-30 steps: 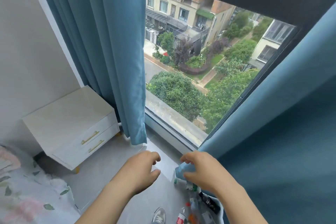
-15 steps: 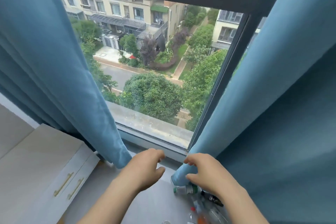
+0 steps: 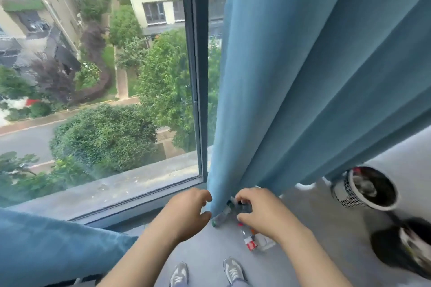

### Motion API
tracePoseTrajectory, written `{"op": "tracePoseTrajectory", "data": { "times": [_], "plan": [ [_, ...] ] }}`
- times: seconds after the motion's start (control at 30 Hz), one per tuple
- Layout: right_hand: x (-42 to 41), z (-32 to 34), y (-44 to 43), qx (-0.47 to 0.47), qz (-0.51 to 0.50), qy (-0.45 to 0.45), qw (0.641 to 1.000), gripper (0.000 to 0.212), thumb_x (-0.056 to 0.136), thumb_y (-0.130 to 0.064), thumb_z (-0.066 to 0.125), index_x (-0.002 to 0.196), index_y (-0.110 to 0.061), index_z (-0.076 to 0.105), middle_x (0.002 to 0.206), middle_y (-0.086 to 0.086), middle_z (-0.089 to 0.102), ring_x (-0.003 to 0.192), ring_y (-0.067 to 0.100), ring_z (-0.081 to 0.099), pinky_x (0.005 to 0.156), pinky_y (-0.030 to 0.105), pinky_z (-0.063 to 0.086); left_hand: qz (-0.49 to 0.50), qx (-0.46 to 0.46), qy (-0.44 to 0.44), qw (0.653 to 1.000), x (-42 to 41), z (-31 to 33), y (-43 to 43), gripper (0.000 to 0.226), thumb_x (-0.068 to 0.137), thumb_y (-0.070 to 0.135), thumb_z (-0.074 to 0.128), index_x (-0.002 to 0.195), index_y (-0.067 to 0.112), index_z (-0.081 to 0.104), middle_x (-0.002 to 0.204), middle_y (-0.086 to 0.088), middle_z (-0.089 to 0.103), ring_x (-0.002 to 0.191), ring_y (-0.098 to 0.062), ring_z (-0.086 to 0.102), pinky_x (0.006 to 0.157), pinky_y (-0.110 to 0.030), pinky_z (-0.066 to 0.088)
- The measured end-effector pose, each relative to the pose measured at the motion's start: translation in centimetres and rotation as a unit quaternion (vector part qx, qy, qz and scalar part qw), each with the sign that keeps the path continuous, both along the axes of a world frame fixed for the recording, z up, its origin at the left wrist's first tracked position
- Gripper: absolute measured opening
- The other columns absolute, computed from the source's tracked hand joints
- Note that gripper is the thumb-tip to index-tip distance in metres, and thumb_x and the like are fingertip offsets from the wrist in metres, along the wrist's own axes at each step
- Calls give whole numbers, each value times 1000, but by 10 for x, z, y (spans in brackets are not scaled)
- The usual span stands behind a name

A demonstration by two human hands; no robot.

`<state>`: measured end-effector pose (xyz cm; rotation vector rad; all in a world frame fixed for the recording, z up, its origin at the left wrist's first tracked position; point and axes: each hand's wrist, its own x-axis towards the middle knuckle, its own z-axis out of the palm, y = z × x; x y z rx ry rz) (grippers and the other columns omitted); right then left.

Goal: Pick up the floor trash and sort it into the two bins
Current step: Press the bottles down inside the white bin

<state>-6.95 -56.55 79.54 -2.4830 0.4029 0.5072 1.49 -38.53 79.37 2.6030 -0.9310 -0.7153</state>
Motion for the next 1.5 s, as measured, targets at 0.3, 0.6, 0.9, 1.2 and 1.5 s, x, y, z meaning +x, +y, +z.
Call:
{"op": "tracePoseTrajectory", "data": {
  "times": [0.3, 0.6, 0.9, 1.2, 1.5],
  "plan": [
    [-63, -24, 15, -15, -185, 6, 983, 25, 76, -21, 62, 101, -20, 65, 101, -5, 65, 97, 17, 59, 81, 29, 48, -181, -2, 12, 983, 3, -25, -20, 28, 88, 31, 54, 115, 26, 57, 113, 7, 62, 104, -19, 59, 87, -29, 48],
    [-115, -98, -12, -19, -237, 50, 970, 29, 79, -19, 62, 108, -19, 65, 114, 1, 62, 103, 22, 59, 86, 32, 48, -220, 33, 17, 975, -35, -103, -60, 29, 90, 32, 53, 118, 23, 55, 117, 7, 59, 107, -17, 57, 85, -26, 44],
    [-106, -262, -53, -37, -252, 60, 965, 34, 86, -29, 62, 118, -16, 61, 121, 1, 62, 113, 22, 56, 91, 31, 46, -232, 84, 11, 969, -29, -278, -96, 31, 91, 29, 50, 120, 19, 54, 121, 0, 58, 109, -22, 57, 84, -27, 43],
    [-86, -514, -95, -80, -212, 111, 968, 33, 86, -23, 60, 119, -16, 60, 120, 4, 63, 110, 25, 58, 87, 30, 50, -266, 151, -23, 952, -2, -515, -130, 26, 89, 28, 49, 113, 17, 52, 117, -4, 57, 104, -28, 58, 83, -31, 47],
    [-68, -714, -134, -115, -151, 110, 976, 22, 84, -26, 60, 103, -15, 63, 111, 4, 62, 105, 25, 58, 80, 28, 47, -340, 130, -98, 926, 36, -701, -173, 13, 87, 22, 44, 74, 19, 46, 80, 0, 53, 81, -25, 59, 60, -28, 40]
  ]
}}
